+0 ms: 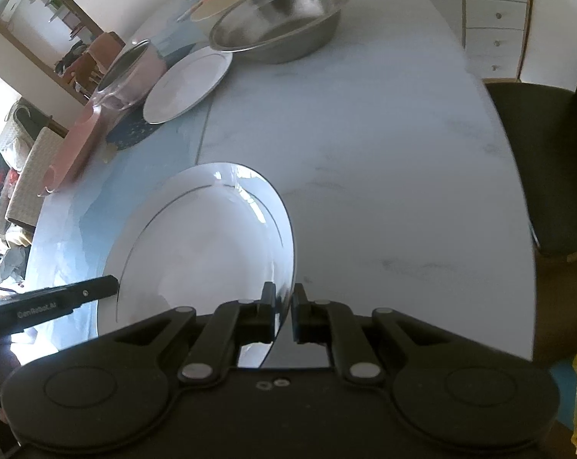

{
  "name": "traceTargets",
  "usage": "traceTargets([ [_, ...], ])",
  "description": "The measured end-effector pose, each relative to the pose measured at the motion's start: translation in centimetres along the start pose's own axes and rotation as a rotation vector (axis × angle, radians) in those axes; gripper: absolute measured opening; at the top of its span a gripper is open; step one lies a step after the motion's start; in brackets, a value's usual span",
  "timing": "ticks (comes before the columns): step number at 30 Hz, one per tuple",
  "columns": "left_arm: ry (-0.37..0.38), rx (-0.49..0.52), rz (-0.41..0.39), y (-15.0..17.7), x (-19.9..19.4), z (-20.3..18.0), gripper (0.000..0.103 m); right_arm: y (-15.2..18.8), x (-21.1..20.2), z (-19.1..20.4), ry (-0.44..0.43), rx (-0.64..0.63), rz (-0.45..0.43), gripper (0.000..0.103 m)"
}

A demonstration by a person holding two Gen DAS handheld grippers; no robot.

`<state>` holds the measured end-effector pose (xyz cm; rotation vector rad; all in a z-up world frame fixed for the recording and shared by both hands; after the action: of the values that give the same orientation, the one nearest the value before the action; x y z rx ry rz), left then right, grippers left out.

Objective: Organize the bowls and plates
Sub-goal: 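Carry the large white plate with both grippers across the table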

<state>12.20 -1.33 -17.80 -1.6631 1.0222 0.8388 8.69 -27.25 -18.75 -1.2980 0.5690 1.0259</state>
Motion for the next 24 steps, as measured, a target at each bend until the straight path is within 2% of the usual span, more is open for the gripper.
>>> traceTargets([
  [9,-0.021,0.026,-0.023,0.4,0.1,-0.9,0.013,0.5,0.5,-1.0,-0.008,0.01,0.0,0.01],
  [12,-0.027,0.007,-0.003,0.7,0.4,-0.6,0.013,0.5,0.3,-0.9,0.014,-0.016,0.001,0.012],
  [17,-0.041,0.003,-0.011,1.1,0.2,-0.6,0.013,0.1,-0.7,-0.5,0.05,-0.068,-0.013,0.019],
  [24,-0.05,-0.017,-0.043,1.1,-0.8,-0.7,0.013,-0.1,-2.0,0.1,0.085,-0.127,-0.021,0.022],
])
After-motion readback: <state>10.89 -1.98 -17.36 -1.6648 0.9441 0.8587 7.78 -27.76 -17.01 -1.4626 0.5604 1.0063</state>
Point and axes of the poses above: each gripper's, at about its wrist camera, not at the fingertips, and x roughly the way its jaws point, z to its left, y to its underside, the point moved 3 cm from there along x, roughly the way its jaws point, and after that the axes turned 15 degrees about -x, right-handed, at the moved point
